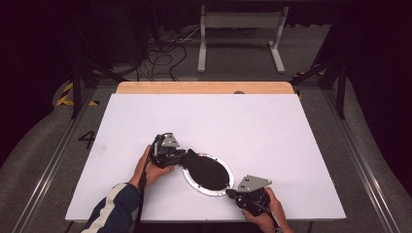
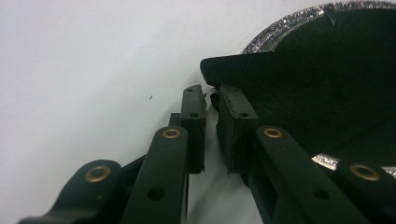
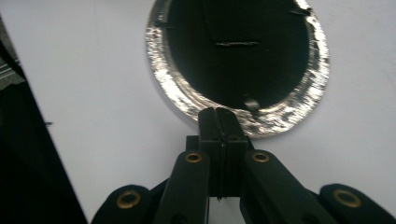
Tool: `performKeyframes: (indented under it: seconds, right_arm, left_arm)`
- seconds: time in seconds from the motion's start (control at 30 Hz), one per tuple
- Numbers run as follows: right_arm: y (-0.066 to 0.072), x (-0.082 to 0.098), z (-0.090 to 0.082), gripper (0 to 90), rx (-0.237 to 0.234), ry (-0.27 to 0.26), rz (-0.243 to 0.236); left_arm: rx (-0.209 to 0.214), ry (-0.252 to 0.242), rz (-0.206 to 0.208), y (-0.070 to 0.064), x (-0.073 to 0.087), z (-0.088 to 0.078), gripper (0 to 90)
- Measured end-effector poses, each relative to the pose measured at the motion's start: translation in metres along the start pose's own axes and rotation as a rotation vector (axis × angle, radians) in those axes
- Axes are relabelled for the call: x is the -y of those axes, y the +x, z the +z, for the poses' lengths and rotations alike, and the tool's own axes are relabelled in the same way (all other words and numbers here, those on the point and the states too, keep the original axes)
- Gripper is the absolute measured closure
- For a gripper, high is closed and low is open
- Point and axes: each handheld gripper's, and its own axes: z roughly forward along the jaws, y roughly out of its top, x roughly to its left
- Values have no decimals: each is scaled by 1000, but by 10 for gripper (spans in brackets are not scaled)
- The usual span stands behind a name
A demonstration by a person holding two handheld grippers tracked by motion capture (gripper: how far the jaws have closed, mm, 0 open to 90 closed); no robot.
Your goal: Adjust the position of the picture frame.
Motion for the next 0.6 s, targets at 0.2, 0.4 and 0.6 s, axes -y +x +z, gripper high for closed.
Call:
performKeyframes:
  seconds: [0.2, 0.4, 0.6]
  right_arm:
    - [6, -2, 3, 900, 0, -4, -10]
    - [6, -3, 4, 900, 8, -4, -30]
    - [5, -3, 4, 900, 17, -6, -19]
  left_arm:
    - [8, -14, -15, 0, 5, -2, 811]
    - [13, -13, -8, -1, 7, -3, 851]
    - [40, 14, 16, -3, 12, -11, 900]
